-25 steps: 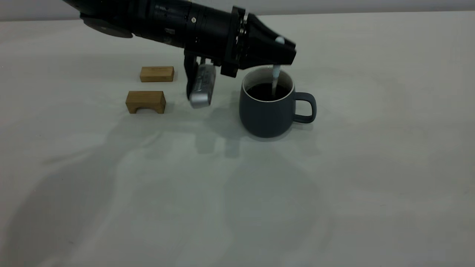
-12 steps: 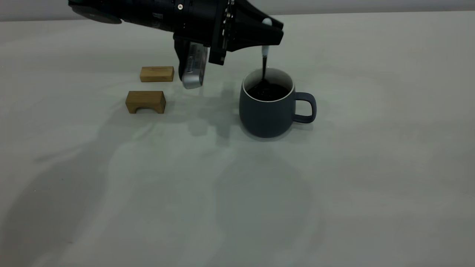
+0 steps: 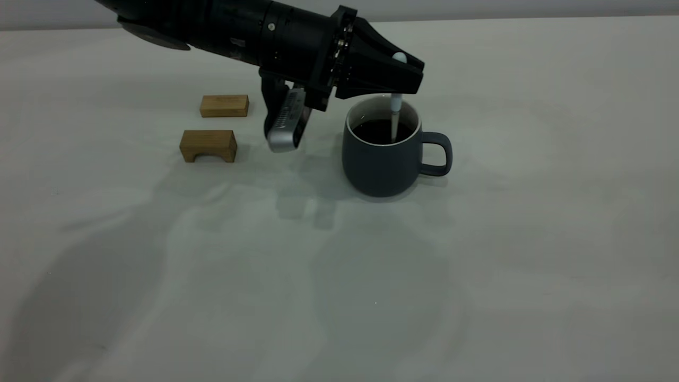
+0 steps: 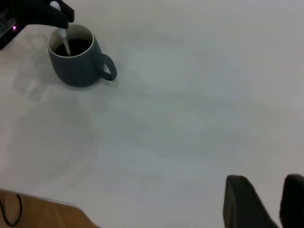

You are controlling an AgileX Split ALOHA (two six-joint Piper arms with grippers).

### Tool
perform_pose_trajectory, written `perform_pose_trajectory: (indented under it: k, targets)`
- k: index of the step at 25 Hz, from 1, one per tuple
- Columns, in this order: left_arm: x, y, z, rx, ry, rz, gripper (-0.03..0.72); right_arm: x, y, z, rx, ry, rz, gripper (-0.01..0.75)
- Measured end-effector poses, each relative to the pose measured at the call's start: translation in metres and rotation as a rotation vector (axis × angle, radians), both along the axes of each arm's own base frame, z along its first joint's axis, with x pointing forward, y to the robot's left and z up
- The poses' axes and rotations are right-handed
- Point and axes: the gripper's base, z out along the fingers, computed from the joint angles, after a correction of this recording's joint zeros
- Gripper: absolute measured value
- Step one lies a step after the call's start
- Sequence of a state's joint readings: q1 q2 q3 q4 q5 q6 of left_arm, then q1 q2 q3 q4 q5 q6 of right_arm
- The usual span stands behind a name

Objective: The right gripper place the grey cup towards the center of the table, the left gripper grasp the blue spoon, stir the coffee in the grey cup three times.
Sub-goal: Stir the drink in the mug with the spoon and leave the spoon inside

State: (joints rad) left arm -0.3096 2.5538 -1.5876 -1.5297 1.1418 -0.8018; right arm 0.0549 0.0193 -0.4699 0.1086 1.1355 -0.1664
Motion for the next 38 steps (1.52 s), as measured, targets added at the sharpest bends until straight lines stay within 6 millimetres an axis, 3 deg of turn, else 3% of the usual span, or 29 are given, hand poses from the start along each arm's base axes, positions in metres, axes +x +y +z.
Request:
perform_pose_trajectory:
  k: [8,15,23,27,34,38]
  targets:
    - [0.014,0.019,0.004,0.072,-0.042,0.066,0.122,0.000,0.000,0.000,0.000,0.000,0.000,0.239]
    - [0.012,0.002,0.006,0.024,-0.202,0.054,0.122,0.000,0.000,0.000,0.000,0.000,0.000,0.239]
    - [0.003,-0.006,-0.007,0.010,-0.193,0.002,0.131,0.000,0.000,0.000,0.000,0.000,0.000,0.239]
    - [-0.004,-0.006,-0.012,0.013,-0.185,-0.067,0.204,0.000,0.000,0.000,0.000,0.000,0.000,0.239]
    - [-0.007,-0.005,-0.013,0.030,-0.206,-0.116,0.411,0.000,0.000,0.000,0.000,0.000,0.000,0.239]
    - [-0.001,-0.002,0.011,0.048,-0.305,-0.166,0.473,0.000,0.000,0.000,0.000,0.000,0.000,0.239]
